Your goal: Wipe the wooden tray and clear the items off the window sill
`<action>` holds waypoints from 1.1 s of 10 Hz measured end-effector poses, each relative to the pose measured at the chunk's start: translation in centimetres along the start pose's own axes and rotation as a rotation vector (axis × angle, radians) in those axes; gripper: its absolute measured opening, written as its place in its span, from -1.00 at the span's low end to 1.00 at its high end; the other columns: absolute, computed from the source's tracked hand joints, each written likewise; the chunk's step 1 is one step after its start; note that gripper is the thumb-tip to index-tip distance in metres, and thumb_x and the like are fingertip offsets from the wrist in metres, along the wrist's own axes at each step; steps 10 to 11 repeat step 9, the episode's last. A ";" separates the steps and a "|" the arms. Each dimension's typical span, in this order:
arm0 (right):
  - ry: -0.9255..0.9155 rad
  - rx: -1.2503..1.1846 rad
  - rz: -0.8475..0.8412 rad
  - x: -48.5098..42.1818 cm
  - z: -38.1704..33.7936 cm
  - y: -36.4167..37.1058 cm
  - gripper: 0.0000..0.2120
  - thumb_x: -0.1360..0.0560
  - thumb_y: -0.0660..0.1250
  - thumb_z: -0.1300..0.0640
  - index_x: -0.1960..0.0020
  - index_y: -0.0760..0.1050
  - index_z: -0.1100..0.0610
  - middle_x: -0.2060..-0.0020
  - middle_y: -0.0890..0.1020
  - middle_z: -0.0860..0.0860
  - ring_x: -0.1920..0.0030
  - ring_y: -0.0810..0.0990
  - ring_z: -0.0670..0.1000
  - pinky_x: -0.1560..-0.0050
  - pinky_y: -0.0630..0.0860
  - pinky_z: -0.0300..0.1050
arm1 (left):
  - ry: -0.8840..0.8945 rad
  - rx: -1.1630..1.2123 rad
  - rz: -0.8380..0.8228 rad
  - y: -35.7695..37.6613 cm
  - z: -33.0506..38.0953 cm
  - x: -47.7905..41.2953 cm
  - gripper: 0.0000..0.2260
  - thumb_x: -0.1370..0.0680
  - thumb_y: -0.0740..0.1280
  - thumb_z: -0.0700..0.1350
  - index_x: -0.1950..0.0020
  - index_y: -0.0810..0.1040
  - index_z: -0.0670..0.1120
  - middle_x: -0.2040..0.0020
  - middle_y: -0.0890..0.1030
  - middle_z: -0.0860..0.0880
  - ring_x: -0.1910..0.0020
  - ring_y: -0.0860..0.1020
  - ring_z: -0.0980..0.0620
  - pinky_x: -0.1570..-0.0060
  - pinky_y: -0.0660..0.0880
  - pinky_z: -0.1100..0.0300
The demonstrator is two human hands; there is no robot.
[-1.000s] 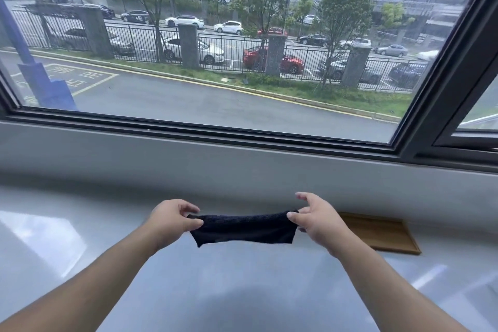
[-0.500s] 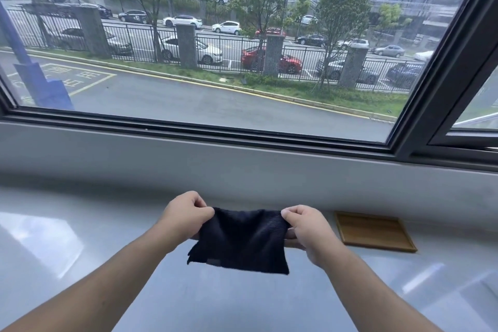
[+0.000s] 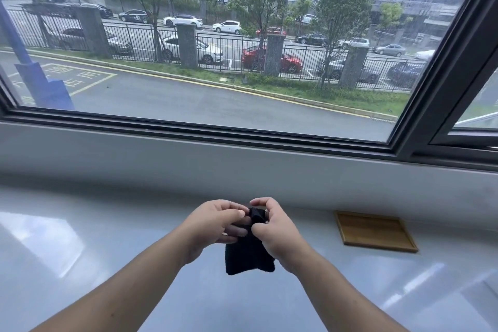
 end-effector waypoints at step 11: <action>0.516 -0.070 0.028 -0.4 19.5 3.4 -0.37 -0.54 0.25 0.30 -0.56 0.23 -0.02 -0.21 0.65 0.05 -0.09 0.70 0.07 -0.07 0.66 0.00 | -0.327 -0.388 0.150 -2.5 -20.6 -4.1 -0.44 -0.52 0.46 -0.03 -0.50 0.39 0.05 -0.25 0.67 0.02 -0.12 0.68 0.02 -0.12 0.63 0.05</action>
Point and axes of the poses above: each hand's wrist, its own x-axis away from the middle knuckle, its own y-axis out of the palm, z = x × y, the point moved 8 cm from there along -x, towards the middle knuckle
